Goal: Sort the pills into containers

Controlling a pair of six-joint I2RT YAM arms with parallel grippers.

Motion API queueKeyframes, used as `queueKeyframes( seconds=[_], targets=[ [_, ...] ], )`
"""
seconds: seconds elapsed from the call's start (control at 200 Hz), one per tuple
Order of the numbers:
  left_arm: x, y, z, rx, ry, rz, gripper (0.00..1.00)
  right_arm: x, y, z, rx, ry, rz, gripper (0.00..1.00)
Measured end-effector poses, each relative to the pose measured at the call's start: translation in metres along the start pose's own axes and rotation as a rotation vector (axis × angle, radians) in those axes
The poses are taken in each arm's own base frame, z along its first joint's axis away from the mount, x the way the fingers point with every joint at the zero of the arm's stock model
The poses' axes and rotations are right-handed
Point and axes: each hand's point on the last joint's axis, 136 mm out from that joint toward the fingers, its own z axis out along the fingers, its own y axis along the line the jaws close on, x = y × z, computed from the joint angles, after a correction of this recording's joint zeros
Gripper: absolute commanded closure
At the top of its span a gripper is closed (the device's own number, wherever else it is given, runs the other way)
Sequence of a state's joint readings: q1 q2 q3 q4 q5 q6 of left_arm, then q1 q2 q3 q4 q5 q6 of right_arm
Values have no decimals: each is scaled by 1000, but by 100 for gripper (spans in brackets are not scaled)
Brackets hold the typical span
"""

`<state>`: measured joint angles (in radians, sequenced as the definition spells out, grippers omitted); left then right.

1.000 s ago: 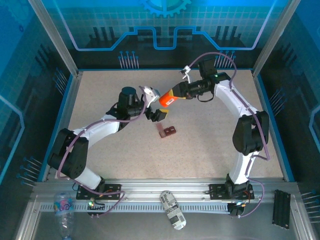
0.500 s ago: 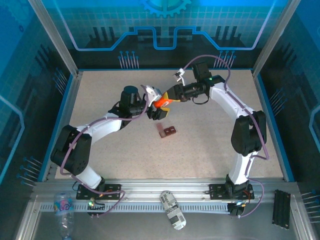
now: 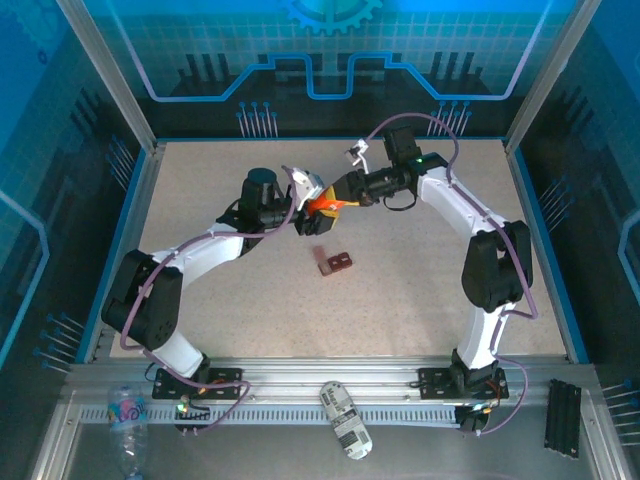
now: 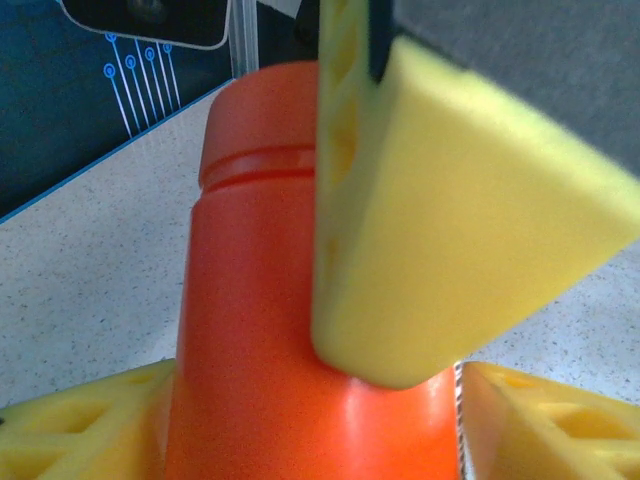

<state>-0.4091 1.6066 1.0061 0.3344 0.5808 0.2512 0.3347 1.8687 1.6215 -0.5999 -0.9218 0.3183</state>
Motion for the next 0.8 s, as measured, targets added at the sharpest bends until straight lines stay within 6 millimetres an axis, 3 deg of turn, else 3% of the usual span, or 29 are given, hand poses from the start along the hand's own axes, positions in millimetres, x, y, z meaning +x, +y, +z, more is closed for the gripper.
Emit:
queueKeyframes(
  seconds=[0.32, 0.47, 0.63, 0.675, 0.755, 0.8],
  targets=[
    [3, -1, 0, 4, 12, -18, 27, -3, 0, 0, -3, -11, 4, 74],
    [4, 1, 0, -3, 13, -23, 41, -2, 1, 1, -9, -7, 11, 74],
    [8, 1, 1, 3, 24, -31, 64, 1, -2, 1, -13, -1, 33, 74],
    [10, 1, 2, 7, 29, -37, 63, 2, -3, 2, -13, 0, 38, 75],
    [12, 0, 2, 9, 36, -46, 48, 3, -5, 3, -18, -1, 50, 75],
    [12, 0, 2, 11, 36, -48, 44, 4, -6, 3, -25, -2, 57, 75]
  ],
)
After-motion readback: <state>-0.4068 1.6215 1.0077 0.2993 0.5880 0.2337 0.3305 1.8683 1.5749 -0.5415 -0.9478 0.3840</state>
